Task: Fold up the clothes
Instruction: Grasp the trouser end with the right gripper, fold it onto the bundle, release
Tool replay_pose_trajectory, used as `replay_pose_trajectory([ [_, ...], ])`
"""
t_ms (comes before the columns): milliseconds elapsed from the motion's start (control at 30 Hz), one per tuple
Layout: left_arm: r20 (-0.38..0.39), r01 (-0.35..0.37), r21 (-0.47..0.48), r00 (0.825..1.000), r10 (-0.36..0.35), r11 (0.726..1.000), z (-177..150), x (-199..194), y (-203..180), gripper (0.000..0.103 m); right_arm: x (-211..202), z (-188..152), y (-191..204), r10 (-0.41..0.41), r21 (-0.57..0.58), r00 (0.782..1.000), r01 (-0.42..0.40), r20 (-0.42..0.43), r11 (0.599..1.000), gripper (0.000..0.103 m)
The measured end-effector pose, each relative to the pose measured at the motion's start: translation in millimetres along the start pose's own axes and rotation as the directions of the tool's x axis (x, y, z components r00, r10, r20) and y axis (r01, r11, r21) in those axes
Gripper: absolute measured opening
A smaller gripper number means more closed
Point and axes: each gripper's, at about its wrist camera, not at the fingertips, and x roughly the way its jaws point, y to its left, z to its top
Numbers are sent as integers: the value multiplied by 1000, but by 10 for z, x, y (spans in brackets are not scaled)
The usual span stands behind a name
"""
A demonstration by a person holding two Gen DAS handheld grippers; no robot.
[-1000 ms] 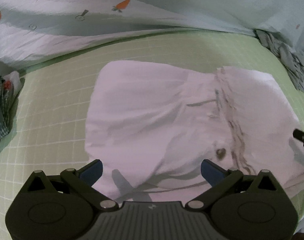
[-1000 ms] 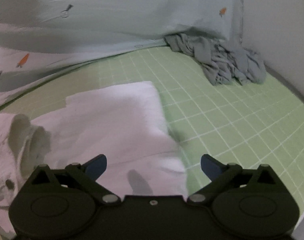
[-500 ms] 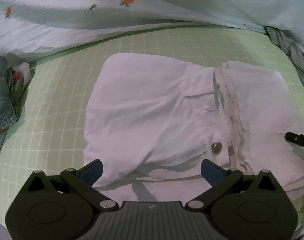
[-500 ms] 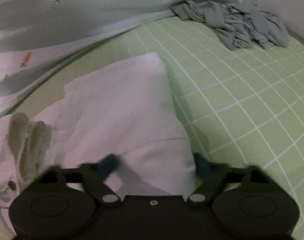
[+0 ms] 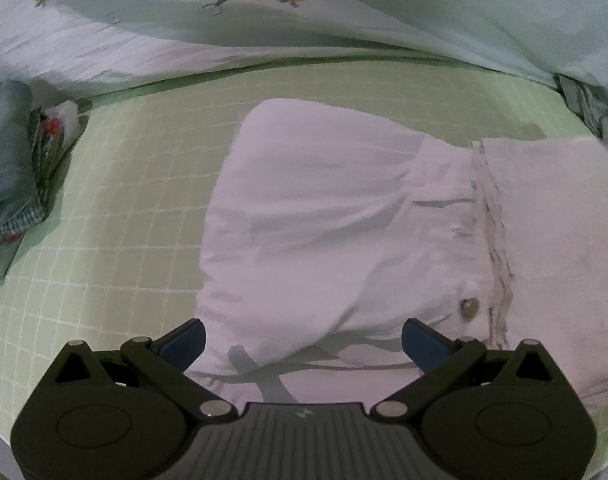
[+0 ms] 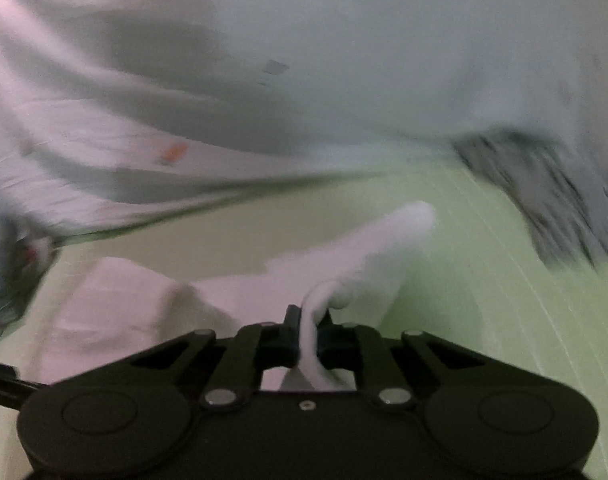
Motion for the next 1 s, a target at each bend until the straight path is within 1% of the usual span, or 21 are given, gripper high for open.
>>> replay_pose_trajectory([
  [100,6,-9,-36,1000,9,999,11,-4,197,103,87,128,471,100,-66,995,-99,15,993,9],
  [167,10,-17,-68,1000,18,998,19,-8,366,103,204,126,775,161,-109,987,-160,2,981,9],
  [233,9,-29,-100,1000,30,995,25,-3,524,103,378,33,1088,208,-169,978,-211,-36,963,9],
  [267,7,-37,-117,999,38,993,26,7,596,103,525,-62,1184,225,-164,971,-236,-82,958,10],
  [333,2,-45,-137,999,46,990,25,28,715,103,821,-254,1374,258,-152,950,-284,-174,947,12],
  [367,2,-48,-145,999,49,988,24,29,762,103,976,-368,1415,239,-143,944,-275,-226,951,15],
  [400,2,-51,-154,999,52,987,23,29,808,103,1128,-480,1456,219,-136,936,-264,-276,955,15],
  [433,3,-53,-162,999,54,985,22,29,852,103,1160,-547,1474,205,-149,940,-252,-272,956,17],
  [467,7,-53,-167,998,55,985,22,22,888,103,1133,-563,1476,209,-157,944,-254,-256,954,22],
  [500,10,-54,-172,998,56,984,24,17,922,103,1099,-528,1461,223,-142,940,-265,-257,954,32],
  [533,11,-53,-176,998,56,983,31,23,942,103,1065,-493,1446,237,-126,937,-276,-257,953,37],
  [600,3,-48,-184,999,49,982,48,52,961,103,996,-417,1340,249,-72,938,-274,-241,959,56],
  [633,-3,-42,-187,999,42,982,61,67,954,103,950,-393,1294,243,-52,943,-261,-227,964,62],
  [700,-3,-22,-181,1000,22,983,83,85,911,103,834,-350,1187,224,-11,956,-231,-189,973,80],
  [800,15,20,-153,1000,-18,988,139,84,794,103,649,-290,925,176,70,976,-168,-131,983,90],
  [833,24,38,-140,999,-35,989,162,78,742,103,588,-270,837,158,97,981,-147,-113,984,93],
  [867,34,55,-127,998,-51,990,187,71,688,103,541,-272,729,116,122,987,-103,-107,987,95],
  [933,57,94,-101,994,-89,990,253,68,566,103,489,-290,531,45,164,993,-27,-109,986,96],
  [1000,71,129,-70,990,-124,989,343,117,443,102,485,-327,357,-5,204,992,32,-129,978,96],
])
